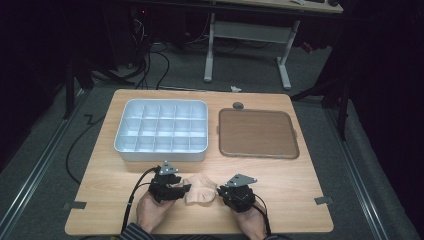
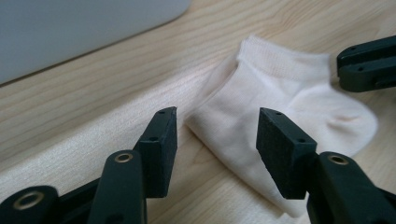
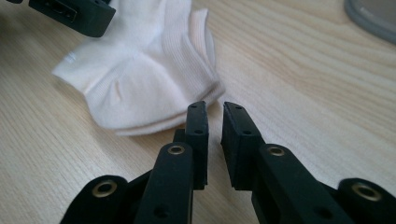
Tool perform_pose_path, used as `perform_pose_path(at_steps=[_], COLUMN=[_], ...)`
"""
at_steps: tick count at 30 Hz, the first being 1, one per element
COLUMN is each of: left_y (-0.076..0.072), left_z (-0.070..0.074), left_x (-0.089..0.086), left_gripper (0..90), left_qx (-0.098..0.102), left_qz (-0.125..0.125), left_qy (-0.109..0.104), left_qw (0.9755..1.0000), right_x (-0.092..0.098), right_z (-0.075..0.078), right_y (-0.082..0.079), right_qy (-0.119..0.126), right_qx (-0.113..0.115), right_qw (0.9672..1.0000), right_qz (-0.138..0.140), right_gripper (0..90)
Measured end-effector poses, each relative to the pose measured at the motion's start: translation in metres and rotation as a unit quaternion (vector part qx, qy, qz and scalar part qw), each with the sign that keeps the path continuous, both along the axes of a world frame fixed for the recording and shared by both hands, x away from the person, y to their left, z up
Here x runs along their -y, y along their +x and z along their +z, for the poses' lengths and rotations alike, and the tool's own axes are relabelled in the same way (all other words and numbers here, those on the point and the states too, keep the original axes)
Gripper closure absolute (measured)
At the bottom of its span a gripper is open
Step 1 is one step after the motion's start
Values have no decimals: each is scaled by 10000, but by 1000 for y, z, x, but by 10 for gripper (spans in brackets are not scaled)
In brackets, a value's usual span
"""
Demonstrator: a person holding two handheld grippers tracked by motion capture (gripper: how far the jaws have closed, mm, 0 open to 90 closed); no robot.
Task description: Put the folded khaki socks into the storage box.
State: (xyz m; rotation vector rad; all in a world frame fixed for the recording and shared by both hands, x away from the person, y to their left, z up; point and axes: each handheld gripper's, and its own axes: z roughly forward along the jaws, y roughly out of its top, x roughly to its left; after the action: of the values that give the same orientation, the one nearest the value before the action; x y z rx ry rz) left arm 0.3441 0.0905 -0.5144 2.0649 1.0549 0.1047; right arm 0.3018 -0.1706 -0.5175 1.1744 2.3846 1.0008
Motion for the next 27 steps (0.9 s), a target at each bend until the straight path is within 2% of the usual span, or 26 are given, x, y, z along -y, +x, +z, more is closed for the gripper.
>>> perform_pose_path(at_steps=[4, 9, 13, 15, 17, 20, 24, 27], left_y=[5, 11, 12, 14, 15, 16, 18, 18], left_z=[3, 2, 2, 1, 2, 6, 5, 3], left_x=[-1, -3, -6, -6, -5, -2, -3, -4], left_gripper=[481, 475, 466, 461, 456, 455, 456, 466], left_qx=[21, -63, -139, -285, -342, -298, -352, -398], left_qz=[-4, 102, 146, 162, 166, 150, 191, 217], left_qy=[-4, -133, -175, -316, -421, -426, -409, -497], left_qw=[10000, 9998, 9996, 9990, 9984, 9985, 9984, 9977], right_x=[-6, -14, -22, -27, -32, -37, -41, -42], right_z=[11, 19, 23, 24, 24, 22, 19, 17], right_y=[-1, -3, -3, -3, -2, 0, 0, 1], right_qy=[116, 146, 170, 143, 133, 164, 163, 181], right_qx=[195, 360, 373, 408, 388, 368, 330, 312], right_qw=[9997, 9991, 9987, 9981, 9979, 9978, 9978, 9979], right_qz=[62, 181, 315, 430, 501, 524, 542, 538], right_gripper=[795, 804, 829, 853, 870, 878, 877, 875])
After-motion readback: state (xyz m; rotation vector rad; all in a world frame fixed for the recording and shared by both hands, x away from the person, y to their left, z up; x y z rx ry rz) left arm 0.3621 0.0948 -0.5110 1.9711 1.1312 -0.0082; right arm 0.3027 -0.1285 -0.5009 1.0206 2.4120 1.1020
